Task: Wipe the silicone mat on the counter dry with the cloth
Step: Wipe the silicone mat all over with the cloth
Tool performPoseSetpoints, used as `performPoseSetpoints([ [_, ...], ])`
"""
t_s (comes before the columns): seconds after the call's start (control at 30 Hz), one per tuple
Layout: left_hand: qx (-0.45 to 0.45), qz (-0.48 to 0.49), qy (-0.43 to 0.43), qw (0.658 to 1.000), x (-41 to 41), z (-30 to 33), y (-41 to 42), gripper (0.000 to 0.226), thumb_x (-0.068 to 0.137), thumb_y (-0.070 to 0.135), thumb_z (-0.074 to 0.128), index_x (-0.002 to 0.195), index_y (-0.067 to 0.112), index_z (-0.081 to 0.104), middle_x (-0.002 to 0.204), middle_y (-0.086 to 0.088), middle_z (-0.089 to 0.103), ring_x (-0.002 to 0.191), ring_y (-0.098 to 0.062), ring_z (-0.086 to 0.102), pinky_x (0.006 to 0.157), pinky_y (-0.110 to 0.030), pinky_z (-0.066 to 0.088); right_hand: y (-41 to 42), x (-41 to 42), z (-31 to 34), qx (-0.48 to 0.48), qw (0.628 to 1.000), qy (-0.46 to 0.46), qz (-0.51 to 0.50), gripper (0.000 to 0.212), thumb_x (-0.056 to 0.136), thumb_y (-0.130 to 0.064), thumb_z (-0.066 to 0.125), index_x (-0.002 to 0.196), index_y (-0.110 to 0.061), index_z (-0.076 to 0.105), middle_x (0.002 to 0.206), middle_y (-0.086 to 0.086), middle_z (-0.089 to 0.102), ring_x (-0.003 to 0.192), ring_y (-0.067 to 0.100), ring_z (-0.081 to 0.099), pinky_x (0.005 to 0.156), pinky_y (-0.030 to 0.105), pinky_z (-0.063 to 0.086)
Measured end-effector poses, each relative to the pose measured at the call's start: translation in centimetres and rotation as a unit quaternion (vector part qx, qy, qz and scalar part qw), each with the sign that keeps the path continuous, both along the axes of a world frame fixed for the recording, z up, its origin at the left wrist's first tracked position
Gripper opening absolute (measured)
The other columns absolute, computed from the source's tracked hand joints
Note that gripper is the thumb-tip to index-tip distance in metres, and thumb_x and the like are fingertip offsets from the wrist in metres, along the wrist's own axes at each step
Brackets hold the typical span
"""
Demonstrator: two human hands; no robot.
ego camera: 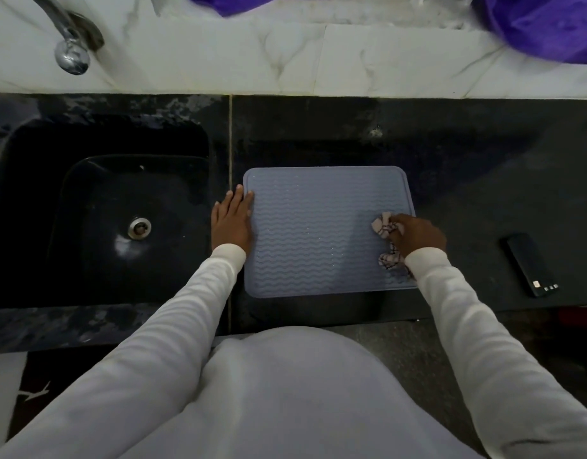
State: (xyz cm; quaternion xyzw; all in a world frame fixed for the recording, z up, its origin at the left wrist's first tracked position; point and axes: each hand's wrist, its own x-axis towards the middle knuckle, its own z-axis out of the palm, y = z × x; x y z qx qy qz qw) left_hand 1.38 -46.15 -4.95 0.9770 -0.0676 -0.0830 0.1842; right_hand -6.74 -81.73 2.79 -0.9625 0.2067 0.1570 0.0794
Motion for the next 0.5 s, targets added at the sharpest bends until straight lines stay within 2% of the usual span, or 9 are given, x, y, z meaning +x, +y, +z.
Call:
performPoseSetpoints([
  [0.1, -0.01, 0.011, 0.001, 1.0, -0.2, 0.1, -0.4, 0.051, 0.105, 0.032, 0.025, 0.155, 0.027, 0.018, 0.163, 0.001, 0.01, 0.15, -0.021, 0.005, 0.122, -0.043, -0.002, 4.0, -0.3, 0.8, 0.06, 0.995, -0.051, 0.061, 0.034, 0.088, -0.035, 0.059, 0.121, -0.03, 0.06, 0.111, 0.011, 0.064, 0.098, 0.034, 0.062, 0.08, 0.037, 0.048],
  [0.23, -0.017, 0.013, -0.012, 1.0, -0.3, -0.6, -0.6, 0.054, 0.104, 0.044, 0.02, 0.155, 0.027, 0.017, 0.163, 0.0, 0.01, 0.15, -0.021, 0.004, 0.121, -0.043, -0.004, 12.2, -0.2, 0.6, 0.16, 0.972, -0.025, 0.171, 0.034, 0.082, -0.038, 0.06, 0.116, -0.038, 0.058, 0.112, 0.003, 0.066, 0.098, 0.03, 0.063, 0.08, 0.037, 0.052],
  [0.3, -0.009, 0.011, -0.02, 1.0, -0.3, -1.2, -0.6, 0.054, 0.104, 0.043, 0.023, 0.155, 0.026, 0.017, 0.163, -0.001, 0.011, 0.15, -0.022, 0.006, 0.121, -0.044, -0.002, 16.5, -0.1, 0.0, 0.154, 0.96, -0.013, 0.232, 0.034, 0.087, -0.04, 0.056, 0.121, -0.039, 0.059, 0.118, 0.004, 0.063, 0.102, 0.03, 0.062, 0.083, 0.038, 0.05],
  [0.37, 0.001, 0.009, -0.036, 0.999, -0.3, -1.5, -0.6, 0.053, 0.104, 0.041, 0.026, 0.155, 0.025, 0.02, 0.163, -0.002, 0.013, 0.149, -0.023, 0.009, 0.121, -0.046, 0.001, 19.7, 0.0, -0.8, 0.112, 0.955, -0.01, 0.273, 0.037, 0.093, -0.037, 0.051, 0.129, -0.031, 0.057, 0.124, 0.01, 0.058, 0.104, 0.033, 0.06, 0.083, 0.04, 0.047],
  [0.5, 0.008, 0.012, -0.042, 0.999, -0.2, -1.7, -0.5, 0.052, 0.105, 0.039, 0.027, 0.154, 0.024, 0.021, 0.163, -0.002, 0.015, 0.149, -0.024, 0.011, 0.121, -0.046, 0.003, 19.4, 0.3, -2.2, 0.087, 0.962, 0.007, 0.26, 0.042, 0.092, -0.044, 0.049, 0.132, -0.033, 0.054, 0.13, 0.01, 0.053, 0.107, 0.034, 0.06, 0.086, 0.041, 0.048],
])
